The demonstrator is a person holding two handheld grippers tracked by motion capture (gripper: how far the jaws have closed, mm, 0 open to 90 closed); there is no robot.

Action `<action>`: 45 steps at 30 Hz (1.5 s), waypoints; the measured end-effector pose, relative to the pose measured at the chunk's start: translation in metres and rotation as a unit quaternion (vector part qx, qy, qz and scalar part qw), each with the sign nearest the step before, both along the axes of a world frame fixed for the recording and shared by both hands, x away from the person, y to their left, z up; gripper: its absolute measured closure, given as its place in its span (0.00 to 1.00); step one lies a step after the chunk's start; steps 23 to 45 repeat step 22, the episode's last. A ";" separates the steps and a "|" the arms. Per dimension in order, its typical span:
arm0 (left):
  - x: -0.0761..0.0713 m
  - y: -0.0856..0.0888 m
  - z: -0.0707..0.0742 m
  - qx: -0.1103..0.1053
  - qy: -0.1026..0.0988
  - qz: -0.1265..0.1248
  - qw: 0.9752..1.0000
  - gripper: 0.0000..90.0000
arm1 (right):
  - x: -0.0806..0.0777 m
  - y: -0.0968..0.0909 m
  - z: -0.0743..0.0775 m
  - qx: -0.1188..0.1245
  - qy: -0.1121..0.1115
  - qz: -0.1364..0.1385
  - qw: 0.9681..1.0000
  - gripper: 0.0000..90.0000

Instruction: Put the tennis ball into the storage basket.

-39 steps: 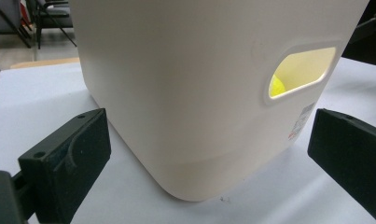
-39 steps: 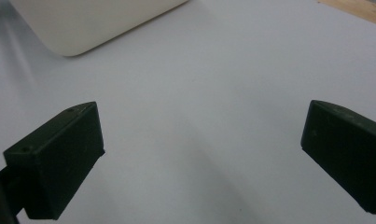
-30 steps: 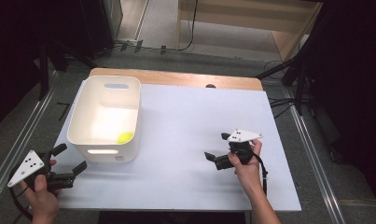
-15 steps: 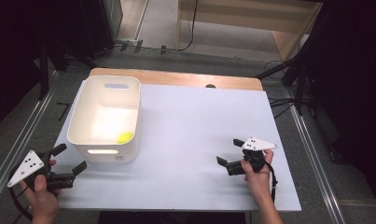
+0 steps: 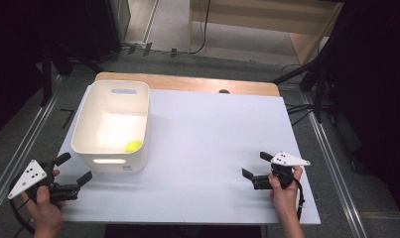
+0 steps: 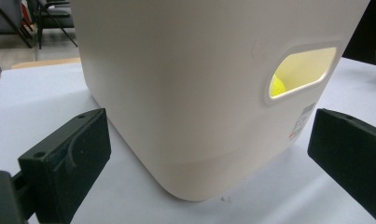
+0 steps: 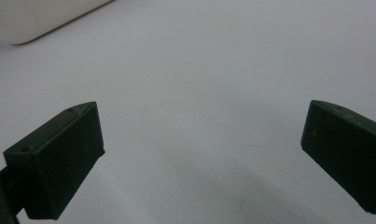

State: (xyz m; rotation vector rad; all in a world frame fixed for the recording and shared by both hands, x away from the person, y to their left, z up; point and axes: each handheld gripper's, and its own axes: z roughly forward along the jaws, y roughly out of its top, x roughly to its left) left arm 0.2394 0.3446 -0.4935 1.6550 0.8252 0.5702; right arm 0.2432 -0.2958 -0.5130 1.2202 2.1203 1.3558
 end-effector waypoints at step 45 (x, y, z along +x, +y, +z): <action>0.000 0.001 0.000 0.000 -0.002 -0.004 1.000 0.00 | -0.014 -0.026 -0.004 0.020 -0.009 -0.028 0.999 0.00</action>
